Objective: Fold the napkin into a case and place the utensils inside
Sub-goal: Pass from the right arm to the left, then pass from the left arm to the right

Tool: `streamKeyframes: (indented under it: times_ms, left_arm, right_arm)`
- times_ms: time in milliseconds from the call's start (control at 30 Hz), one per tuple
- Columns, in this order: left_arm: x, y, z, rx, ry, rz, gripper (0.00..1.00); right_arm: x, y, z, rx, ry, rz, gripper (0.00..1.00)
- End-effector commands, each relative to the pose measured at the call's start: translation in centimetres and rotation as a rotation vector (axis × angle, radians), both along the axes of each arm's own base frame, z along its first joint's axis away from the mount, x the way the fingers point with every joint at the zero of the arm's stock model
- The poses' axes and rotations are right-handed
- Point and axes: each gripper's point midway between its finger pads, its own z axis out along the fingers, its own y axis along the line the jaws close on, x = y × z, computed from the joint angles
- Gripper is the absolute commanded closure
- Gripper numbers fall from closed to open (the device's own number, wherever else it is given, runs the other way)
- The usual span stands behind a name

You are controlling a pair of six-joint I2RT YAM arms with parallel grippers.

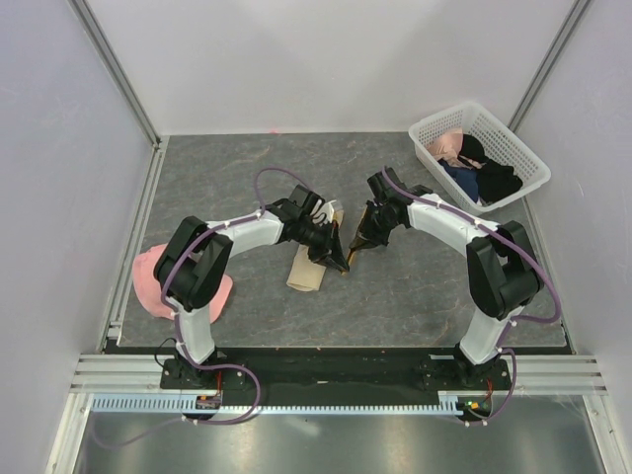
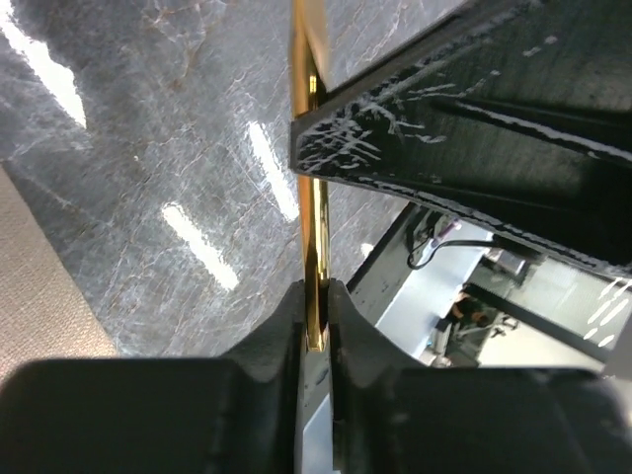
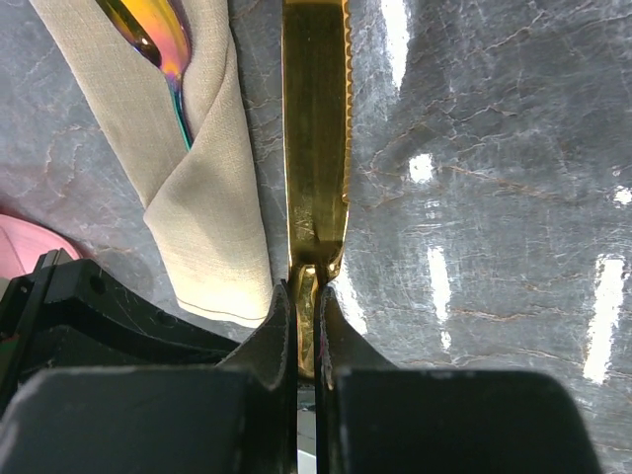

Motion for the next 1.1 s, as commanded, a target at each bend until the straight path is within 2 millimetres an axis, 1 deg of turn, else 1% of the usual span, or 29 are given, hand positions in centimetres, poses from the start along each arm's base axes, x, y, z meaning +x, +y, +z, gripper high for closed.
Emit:
streamKeyframes:
  times_ms: [0, 33, 67, 100, 167, 200, 267, 300, 400, 533, 600, 667, 733, 900, 1067]
  left_arm:
    - [1.0, -0.8, 1.3, -0.039, -0.066, -0.016, 0.98]
    - [1.0, -0.6, 1.1, -0.026, -0.077, -0.008, 0.98]
    - [1.1, -0.5, 1.4, -0.029, -0.093, -0.009, 0.98]
    - [1.1, -0.5, 1.5, -0.028, -0.107, -0.011, 0.98]
    - [1.1, -0.1, 1.5, -0.013, -0.123, -0.005, 0.98]
    - [1.1, 0.0, 1.7, -0.013, -0.134, -0.005, 0.98]
    - [0.9, 0.1, 1.7, -0.006, -0.134, -0.005, 0.98]
    - [0.9, 0.3, 1.8, -0.001, -0.139, -0.005, 0.98]
    - [0.8, 0.5, 1.6, 0.010, -0.140, -0.002, 0.98]
    - [0.6, 0.6, 1.8, 0.008, -0.144, -0.003, 0.98]
    - [0.6, 0.7, 1.9, 0.010, -0.144, -0.003, 0.98]
    - [0.6, 0.6, 2.2, 0.002, -0.146, -0.003, 0.98]
    - [0.5, 0.6, 2.3, -0.001, -0.146, -0.005, 0.98]
    - [0.2, 0.6, 2.7, -0.011, -0.145, -0.010, 0.98]
    - [0.1, 0.6, 2.9, -0.018, -0.141, -0.012, 0.98]
  right_arm:
    - [0.8, 0.9, 2.5, 0.072, -0.044, -0.021, 1.00]
    - [0.8, 0.9, 2.5, 0.070, -0.048, -0.021, 1.00]
    - [0.8, 0.9, 2.4, 0.067, -0.046, -0.021, 1.00]
    - [1.0, 0.8, 2.5, 0.064, -0.050, -0.021, 0.97]
    - [1.0, 0.4, 2.1, 0.029, -0.043, -0.020, 0.80]
    - [1.4, 0.4, 2.5, 0.027, -0.054, -0.020, 0.68]
    - [1.7, 0.1, 2.3, -0.003, -0.053, -0.007, 0.62]
    - [2.2, 0.2, 2.6, -0.005, -0.064, -0.006, 0.62]
    - [2.7, 0.1, 2.8, -0.026, -0.071, -0.007, 0.61]
    - [2.4, 0.2, 2.1, -0.020, -0.045, -0.010, 0.61]
    - [2.4, -0.1, 1.7, -0.035, -0.044, -0.019, 0.58]
    - [2.5, -0.2, 1.4, -0.041, -0.042, -0.019, 0.52]
    - [2.6, -0.4, 1.0, -0.050, -0.039, -0.013, 0.51]
    - [3.3, -0.8, 0.7, -0.053, -0.051, -0.033, 0.51]
    - [3.9, -0.6, 0.8, -0.029, -0.064, -0.040, 0.52]
